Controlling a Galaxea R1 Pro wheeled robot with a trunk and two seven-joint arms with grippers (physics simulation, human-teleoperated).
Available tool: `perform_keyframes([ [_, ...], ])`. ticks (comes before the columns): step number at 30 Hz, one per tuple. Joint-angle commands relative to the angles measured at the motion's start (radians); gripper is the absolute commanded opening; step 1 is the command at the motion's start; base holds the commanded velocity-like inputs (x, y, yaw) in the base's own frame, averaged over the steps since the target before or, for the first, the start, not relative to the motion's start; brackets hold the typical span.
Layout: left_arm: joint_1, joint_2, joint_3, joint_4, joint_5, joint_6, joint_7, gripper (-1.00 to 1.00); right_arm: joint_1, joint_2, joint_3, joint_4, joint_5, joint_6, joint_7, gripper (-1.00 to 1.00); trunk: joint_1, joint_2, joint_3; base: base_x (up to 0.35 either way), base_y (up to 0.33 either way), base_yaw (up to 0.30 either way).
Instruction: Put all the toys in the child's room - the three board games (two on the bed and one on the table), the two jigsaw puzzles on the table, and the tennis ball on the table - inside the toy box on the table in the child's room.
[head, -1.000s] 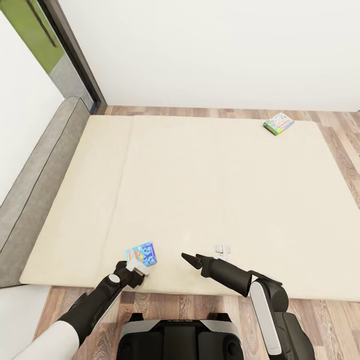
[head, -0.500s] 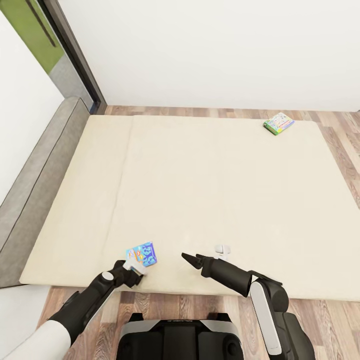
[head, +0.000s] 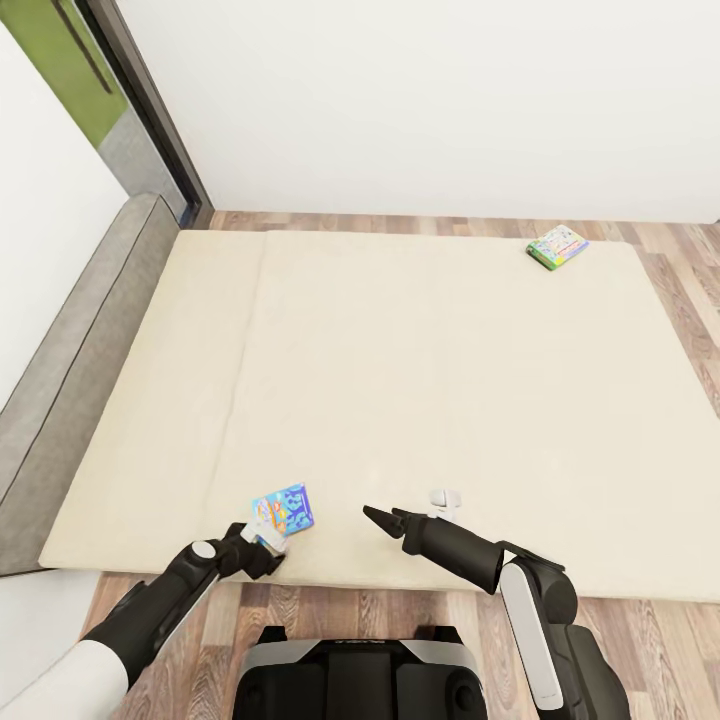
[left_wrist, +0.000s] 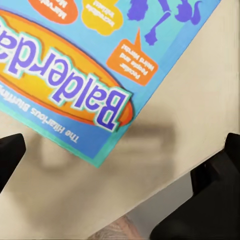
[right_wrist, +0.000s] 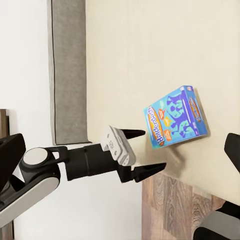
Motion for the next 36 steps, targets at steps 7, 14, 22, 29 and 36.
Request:
perform_keyframes([
  [7,0.0,0.02,0.056,-0.004,-0.005,-0.003,-0.102,1.0,0.0,0.001,-0.002,0.0,0.0,0.006,0.004,1.0,0.0,-0.001,-0.001,0.0,0.0,0.0],
  [14,0.0,0.028,0.113,-0.004,-0.008,-0.007,-0.236,1.0,0.0,0.002,0.002,0.0,0.001,-0.013,0.004,1.0,0.0,-0.001,-0.001,0.0,0.0,0.0],
  [22,-0.002,0.047,0.203,-0.004,-0.008,-0.009,-0.351,1.0,0.0,0.001,0.004,0.0,0.001,-0.041,0.003,1.0,0.0,-0.001,-0.001,0.0,0.0,0.0],
  [29,-0.006,0.051,0.329,-0.004,-0.008,-0.002,-0.431,1.0,0.0,0.001,0.006,0.0,0.003,-0.046,0.003,1.0,0.0,-0.001,-0.001,0.0,0.0,0.0],
  [36,-0.009,0.051,0.433,-0.004,-0.008,0.013,-0.449,1.0,0.0,0.002,0.004,0.001,-0.001,-0.046,0.003,1.0,0.0,-0.001,-0.001,0.0,0.0,0.0],
])
